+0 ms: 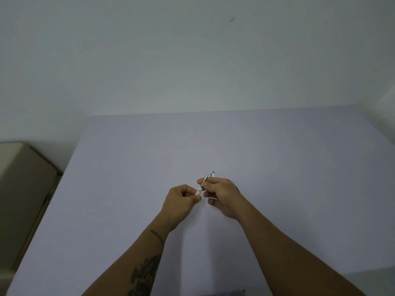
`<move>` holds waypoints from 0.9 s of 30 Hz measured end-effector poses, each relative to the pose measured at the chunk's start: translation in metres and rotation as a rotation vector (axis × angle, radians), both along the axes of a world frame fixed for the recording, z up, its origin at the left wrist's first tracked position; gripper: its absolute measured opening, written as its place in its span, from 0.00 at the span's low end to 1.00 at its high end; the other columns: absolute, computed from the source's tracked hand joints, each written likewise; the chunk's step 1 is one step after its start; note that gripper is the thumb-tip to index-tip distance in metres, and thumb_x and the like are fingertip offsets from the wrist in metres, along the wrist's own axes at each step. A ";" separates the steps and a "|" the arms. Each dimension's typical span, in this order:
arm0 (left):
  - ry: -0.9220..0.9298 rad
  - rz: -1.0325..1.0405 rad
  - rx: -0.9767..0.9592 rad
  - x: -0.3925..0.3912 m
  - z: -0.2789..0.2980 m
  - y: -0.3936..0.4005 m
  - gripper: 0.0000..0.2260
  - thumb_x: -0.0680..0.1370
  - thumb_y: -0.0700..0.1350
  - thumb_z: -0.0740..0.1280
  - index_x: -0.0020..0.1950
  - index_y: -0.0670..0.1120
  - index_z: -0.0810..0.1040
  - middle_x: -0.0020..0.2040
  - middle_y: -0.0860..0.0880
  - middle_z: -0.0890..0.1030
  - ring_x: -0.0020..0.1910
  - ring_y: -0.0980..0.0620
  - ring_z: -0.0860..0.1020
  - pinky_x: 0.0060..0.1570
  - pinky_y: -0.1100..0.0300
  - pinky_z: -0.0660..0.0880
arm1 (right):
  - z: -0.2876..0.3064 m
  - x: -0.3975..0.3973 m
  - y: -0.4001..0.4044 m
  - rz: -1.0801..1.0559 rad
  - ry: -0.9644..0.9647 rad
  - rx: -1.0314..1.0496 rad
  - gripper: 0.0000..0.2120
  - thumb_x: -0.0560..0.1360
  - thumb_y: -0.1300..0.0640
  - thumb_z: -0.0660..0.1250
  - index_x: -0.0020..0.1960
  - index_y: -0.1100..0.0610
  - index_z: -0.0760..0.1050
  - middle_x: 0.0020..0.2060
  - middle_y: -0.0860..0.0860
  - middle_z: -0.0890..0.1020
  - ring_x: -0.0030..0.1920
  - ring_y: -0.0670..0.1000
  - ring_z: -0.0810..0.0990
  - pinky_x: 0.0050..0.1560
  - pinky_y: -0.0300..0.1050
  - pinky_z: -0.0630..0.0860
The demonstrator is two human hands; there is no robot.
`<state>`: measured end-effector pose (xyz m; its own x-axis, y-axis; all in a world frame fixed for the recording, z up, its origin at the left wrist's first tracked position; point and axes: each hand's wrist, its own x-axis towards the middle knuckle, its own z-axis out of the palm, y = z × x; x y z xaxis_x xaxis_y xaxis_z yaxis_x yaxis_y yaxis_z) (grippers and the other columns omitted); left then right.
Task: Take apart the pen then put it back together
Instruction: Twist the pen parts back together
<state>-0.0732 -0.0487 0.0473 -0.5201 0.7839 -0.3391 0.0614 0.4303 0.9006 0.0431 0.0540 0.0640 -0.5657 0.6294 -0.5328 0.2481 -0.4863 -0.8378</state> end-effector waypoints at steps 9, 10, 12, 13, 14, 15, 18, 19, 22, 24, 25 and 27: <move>0.066 0.028 -0.017 0.001 -0.003 0.004 0.04 0.74 0.40 0.72 0.40 0.46 0.80 0.31 0.51 0.76 0.31 0.53 0.72 0.35 0.60 0.72 | -0.013 -0.016 -0.003 -0.150 -0.115 0.163 0.22 0.72 0.61 0.72 0.24 0.52 0.68 0.24 0.48 0.66 0.24 0.47 0.62 0.27 0.43 0.62; 0.088 0.040 -0.015 0.001 -0.004 0.005 0.05 0.74 0.40 0.72 0.39 0.47 0.80 0.31 0.51 0.76 0.30 0.55 0.72 0.33 0.62 0.71 | -0.015 -0.018 -0.003 -0.164 -0.122 0.181 0.22 0.72 0.61 0.72 0.25 0.52 0.65 0.23 0.48 0.65 0.23 0.46 0.61 0.26 0.43 0.62; 0.139 0.053 -0.015 0.002 -0.007 0.007 0.06 0.73 0.40 0.72 0.38 0.48 0.79 0.30 0.52 0.76 0.28 0.56 0.72 0.31 0.64 0.70 | -0.018 -0.021 -0.004 -0.189 -0.156 0.223 0.21 0.71 0.59 0.72 0.26 0.53 0.63 0.21 0.46 0.65 0.21 0.45 0.60 0.25 0.41 0.61; 0.169 0.058 -0.019 0.003 -0.008 0.008 0.06 0.74 0.40 0.72 0.38 0.48 0.79 0.30 0.52 0.77 0.28 0.55 0.72 0.31 0.63 0.70 | -0.019 -0.023 -0.004 -0.201 -0.174 0.236 0.21 0.70 0.59 0.72 0.27 0.54 0.62 0.19 0.45 0.64 0.21 0.45 0.60 0.24 0.40 0.61; 0.198 0.064 -0.025 0.004 -0.010 0.010 0.06 0.74 0.40 0.72 0.38 0.49 0.79 0.31 0.51 0.77 0.29 0.55 0.72 0.31 0.61 0.72 | -0.021 -0.024 -0.003 -0.214 -0.184 0.240 0.20 0.70 0.59 0.72 0.27 0.54 0.62 0.19 0.44 0.64 0.20 0.45 0.60 0.23 0.39 0.61; 0.221 0.073 -0.031 0.005 -0.011 0.011 0.06 0.74 0.40 0.72 0.38 0.49 0.79 0.32 0.50 0.78 0.29 0.54 0.72 0.32 0.59 0.73 | -0.022 -0.025 -0.002 -0.221 -0.189 0.236 0.20 0.70 0.58 0.71 0.27 0.54 0.62 0.18 0.44 0.64 0.20 0.46 0.60 0.23 0.39 0.61; 0.245 0.091 -0.063 0.002 -0.015 0.015 0.04 0.74 0.42 0.72 0.40 0.48 0.79 0.33 0.50 0.78 0.31 0.53 0.74 0.36 0.56 0.75 | -0.021 -0.023 0.007 -0.132 -0.183 0.203 0.20 0.71 0.57 0.72 0.28 0.54 0.64 0.23 0.48 0.65 0.23 0.47 0.61 0.26 0.42 0.62; 0.242 0.085 -0.079 0.000 -0.016 0.016 0.03 0.74 0.42 0.72 0.41 0.48 0.80 0.33 0.51 0.79 0.31 0.53 0.74 0.35 0.57 0.75 | -0.022 -0.020 0.012 -0.080 -0.196 0.214 0.19 0.71 0.56 0.73 0.30 0.55 0.66 0.25 0.49 0.67 0.25 0.48 0.63 0.28 0.42 0.63; 0.247 0.080 -0.130 -0.002 -0.019 0.021 0.03 0.73 0.44 0.72 0.40 0.49 0.81 0.34 0.52 0.80 0.31 0.54 0.76 0.33 0.60 0.73 | -0.026 -0.016 0.028 0.017 -0.325 0.349 0.09 0.69 0.52 0.74 0.41 0.57 0.78 0.36 0.47 0.77 0.33 0.45 0.73 0.33 0.39 0.68; 0.258 0.108 -0.181 -0.002 -0.020 0.023 0.03 0.73 0.45 0.71 0.40 0.50 0.80 0.35 0.52 0.81 0.32 0.54 0.77 0.33 0.60 0.74 | -0.032 -0.019 0.039 0.016 -0.388 0.430 0.14 0.70 0.49 0.74 0.51 0.54 0.79 0.45 0.47 0.79 0.44 0.47 0.78 0.41 0.40 0.72; 0.257 0.132 -0.208 -0.003 -0.021 0.024 0.03 0.73 0.45 0.70 0.40 0.50 0.80 0.36 0.52 0.81 0.34 0.53 0.78 0.34 0.59 0.75 | -0.034 -0.021 0.045 -0.001 -0.401 0.447 0.15 0.70 0.48 0.74 0.53 0.53 0.78 0.47 0.48 0.79 0.47 0.49 0.79 0.45 0.42 0.74; 0.235 0.179 -0.242 -0.007 -0.024 0.023 0.04 0.74 0.46 0.70 0.39 0.50 0.80 0.36 0.51 0.82 0.35 0.52 0.79 0.36 0.58 0.77 | -0.040 -0.025 0.057 -0.050 -0.438 0.472 0.14 0.70 0.48 0.71 0.53 0.52 0.77 0.50 0.50 0.81 0.49 0.52 0.79 0.48 0.44 0.75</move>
<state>-0.0807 -0.0255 0.0235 -0.7269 0.5855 -0.3589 0.1587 0.6517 0.7417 0.0186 0.1112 0.0240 -0.3224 0.8724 -0.3674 0.6026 -0.1102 -0.7904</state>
